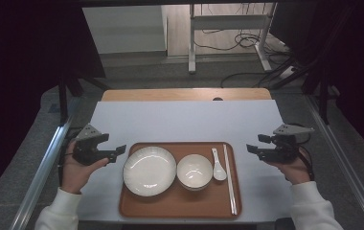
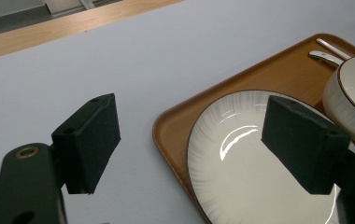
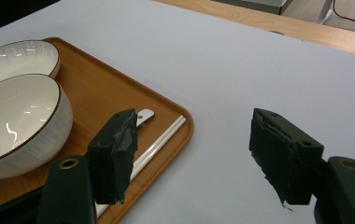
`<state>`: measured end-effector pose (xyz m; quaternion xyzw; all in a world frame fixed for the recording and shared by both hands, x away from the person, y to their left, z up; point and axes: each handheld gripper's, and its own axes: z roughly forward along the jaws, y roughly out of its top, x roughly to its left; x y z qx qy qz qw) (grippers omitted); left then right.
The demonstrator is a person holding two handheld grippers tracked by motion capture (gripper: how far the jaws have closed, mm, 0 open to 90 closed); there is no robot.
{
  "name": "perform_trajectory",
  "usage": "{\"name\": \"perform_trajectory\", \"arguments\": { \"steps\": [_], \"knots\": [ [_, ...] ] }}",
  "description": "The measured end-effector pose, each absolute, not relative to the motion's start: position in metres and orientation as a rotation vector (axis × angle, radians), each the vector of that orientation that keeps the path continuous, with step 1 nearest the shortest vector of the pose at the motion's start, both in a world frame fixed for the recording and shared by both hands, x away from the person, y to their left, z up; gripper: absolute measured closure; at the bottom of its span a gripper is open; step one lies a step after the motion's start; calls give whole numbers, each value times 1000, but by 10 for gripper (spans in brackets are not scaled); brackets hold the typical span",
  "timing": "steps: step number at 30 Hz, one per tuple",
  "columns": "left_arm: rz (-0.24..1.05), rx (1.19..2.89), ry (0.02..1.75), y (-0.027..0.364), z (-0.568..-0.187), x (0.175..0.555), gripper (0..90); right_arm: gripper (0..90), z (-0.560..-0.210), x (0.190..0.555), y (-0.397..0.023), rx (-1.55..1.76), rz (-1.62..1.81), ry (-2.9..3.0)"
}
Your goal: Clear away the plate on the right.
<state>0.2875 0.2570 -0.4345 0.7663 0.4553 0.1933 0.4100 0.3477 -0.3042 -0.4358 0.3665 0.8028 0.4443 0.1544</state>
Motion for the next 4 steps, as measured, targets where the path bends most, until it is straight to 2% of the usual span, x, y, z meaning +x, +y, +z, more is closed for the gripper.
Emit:
{"name": "perform_trajectory", "arguments": {
  "steps": [4],
  "knots": [
    [484,1934,1147,257,-435,288,184,324,-434,347,-304,1034,1277,2296]
  ]
}}
